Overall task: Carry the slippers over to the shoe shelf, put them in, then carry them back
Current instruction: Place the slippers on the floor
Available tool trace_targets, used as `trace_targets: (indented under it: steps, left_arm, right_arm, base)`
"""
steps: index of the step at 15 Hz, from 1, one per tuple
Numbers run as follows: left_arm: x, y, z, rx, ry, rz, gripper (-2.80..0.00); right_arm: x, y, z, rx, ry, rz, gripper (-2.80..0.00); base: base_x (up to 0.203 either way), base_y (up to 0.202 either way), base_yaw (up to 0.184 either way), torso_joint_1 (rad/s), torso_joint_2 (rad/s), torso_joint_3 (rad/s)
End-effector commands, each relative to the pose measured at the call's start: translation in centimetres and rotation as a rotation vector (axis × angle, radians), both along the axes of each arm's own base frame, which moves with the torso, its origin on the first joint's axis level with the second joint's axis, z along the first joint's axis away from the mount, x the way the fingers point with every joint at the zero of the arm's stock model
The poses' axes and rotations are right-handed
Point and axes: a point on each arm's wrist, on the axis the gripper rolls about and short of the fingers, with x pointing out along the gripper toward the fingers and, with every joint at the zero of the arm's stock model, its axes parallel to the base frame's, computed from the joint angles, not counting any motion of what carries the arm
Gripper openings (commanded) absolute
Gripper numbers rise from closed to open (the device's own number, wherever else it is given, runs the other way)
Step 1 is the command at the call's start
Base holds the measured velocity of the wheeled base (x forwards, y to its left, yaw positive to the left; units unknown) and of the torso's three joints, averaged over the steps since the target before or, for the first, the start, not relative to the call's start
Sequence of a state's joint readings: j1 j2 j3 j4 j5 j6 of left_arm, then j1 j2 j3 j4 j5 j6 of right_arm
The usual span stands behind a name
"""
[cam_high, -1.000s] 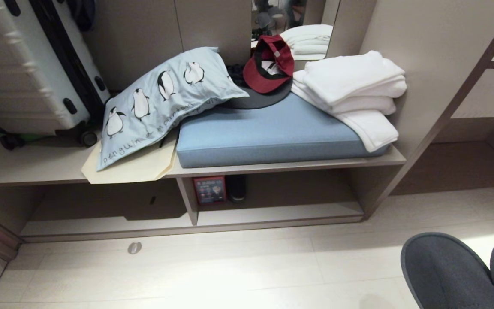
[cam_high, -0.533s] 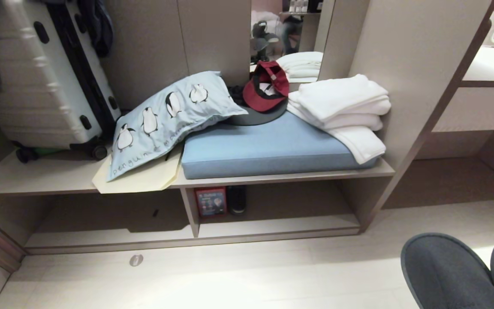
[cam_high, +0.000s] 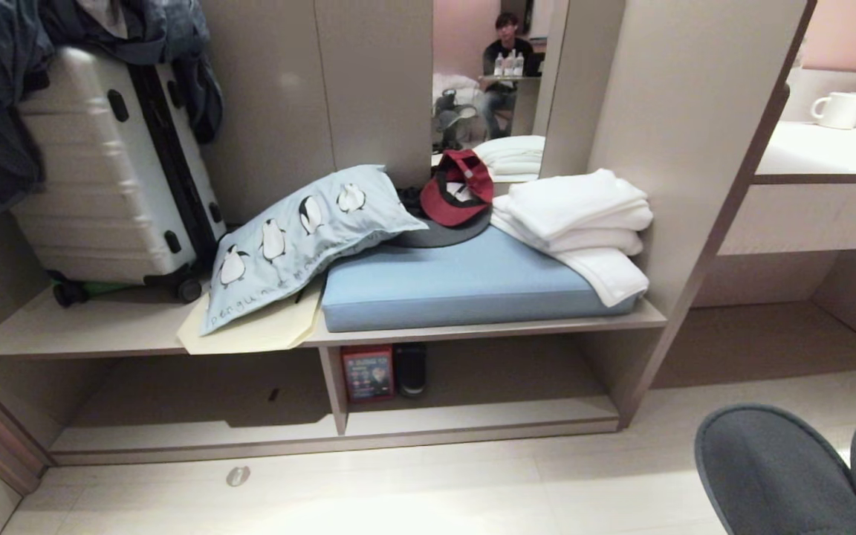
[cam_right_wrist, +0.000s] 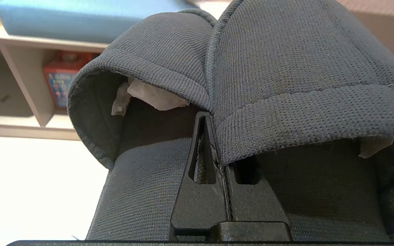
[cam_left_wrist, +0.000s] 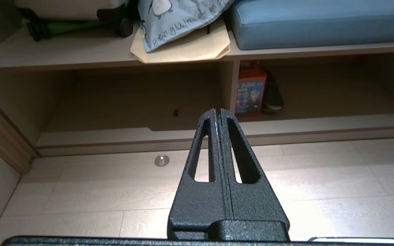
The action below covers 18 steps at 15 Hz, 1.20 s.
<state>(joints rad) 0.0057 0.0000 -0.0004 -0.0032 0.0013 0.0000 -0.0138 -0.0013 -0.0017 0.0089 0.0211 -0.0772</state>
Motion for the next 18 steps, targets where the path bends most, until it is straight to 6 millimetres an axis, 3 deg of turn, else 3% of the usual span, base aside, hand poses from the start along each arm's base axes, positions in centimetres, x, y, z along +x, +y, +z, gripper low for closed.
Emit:
trace_targets:
  steps: [1,18]
  left_arm:
    - [0.00,0.00,-0.01,0.000,0.001,0.001,-2.80]
    - [0.00,0.00,0.01,0.000,0.000,0.001,-2.80]
  right_arm:
    - [0.00,0.00,-0.01,-0.001,0.000,0.000,-2.80]
    - [0.00,0.00,-0.01,-0.001,0.000,0.000,-2.80]
  base:
    - [0.000,0.000,0.000,0.002,0.01,0.163]
    - [0.000,0.000,0.000,0.001,0.00,0.010]
